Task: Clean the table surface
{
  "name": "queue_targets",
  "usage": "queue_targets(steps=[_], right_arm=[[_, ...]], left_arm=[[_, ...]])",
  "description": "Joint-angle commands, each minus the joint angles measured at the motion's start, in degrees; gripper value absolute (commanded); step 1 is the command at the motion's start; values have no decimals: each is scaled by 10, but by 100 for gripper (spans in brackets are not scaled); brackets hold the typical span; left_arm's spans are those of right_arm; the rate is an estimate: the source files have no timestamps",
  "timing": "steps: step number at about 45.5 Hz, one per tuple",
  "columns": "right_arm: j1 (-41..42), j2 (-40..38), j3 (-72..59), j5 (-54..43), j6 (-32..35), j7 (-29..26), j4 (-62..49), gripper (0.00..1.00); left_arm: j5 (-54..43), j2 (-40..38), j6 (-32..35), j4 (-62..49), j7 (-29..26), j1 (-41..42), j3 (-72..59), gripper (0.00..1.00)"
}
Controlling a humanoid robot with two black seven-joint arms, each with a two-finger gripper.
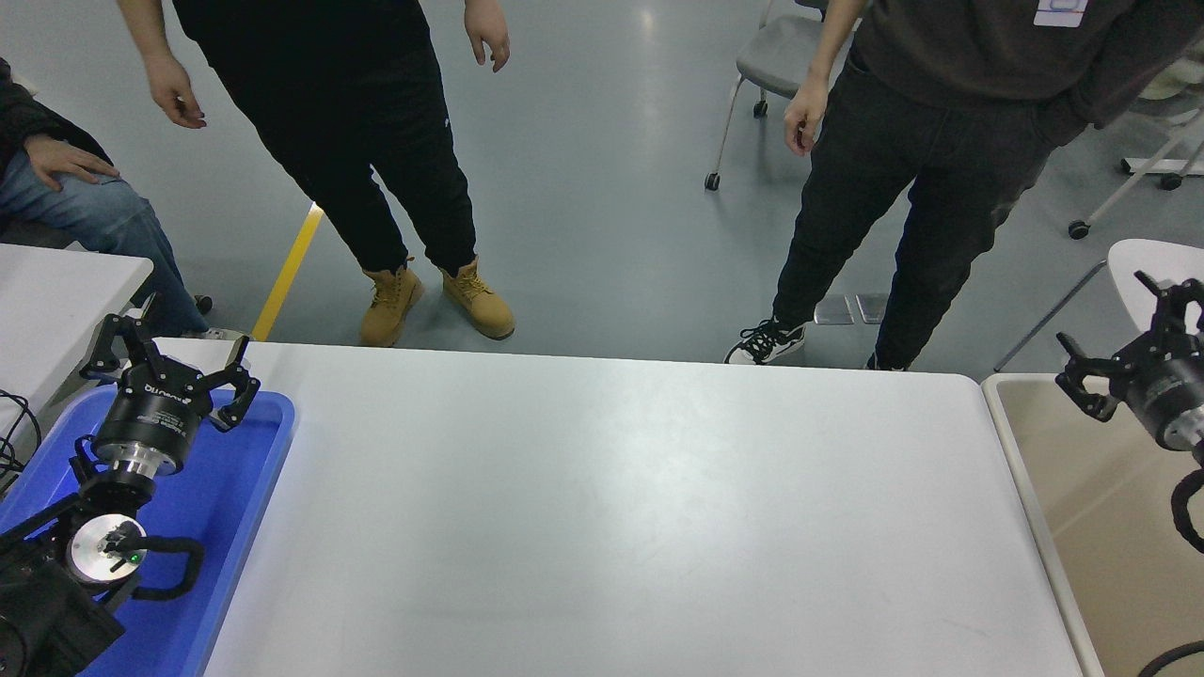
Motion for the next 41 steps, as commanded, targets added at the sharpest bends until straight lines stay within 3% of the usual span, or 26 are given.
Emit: queue_targets(steps=[1, 14, 24, 41], right_arm=[[-18, -1, 26, -10, 0, 1, 19, 99], [-18, 15, 25, -10, -15, 2, 42, 99], [9, 39, 17, -48, -105, 2, 43, 99], [25, 54, 18, -62, -105, 17, 42, 99]], left_arm=[[0, 0, 0, 0, 0, 0, 0, 100], [0, 0, 0, 0, 0, 0, 0, 100], [0, 0, 0, 0, 0, 0, 0, 100], [0, 0, 0, 0, 0, 0, 0, 100]])
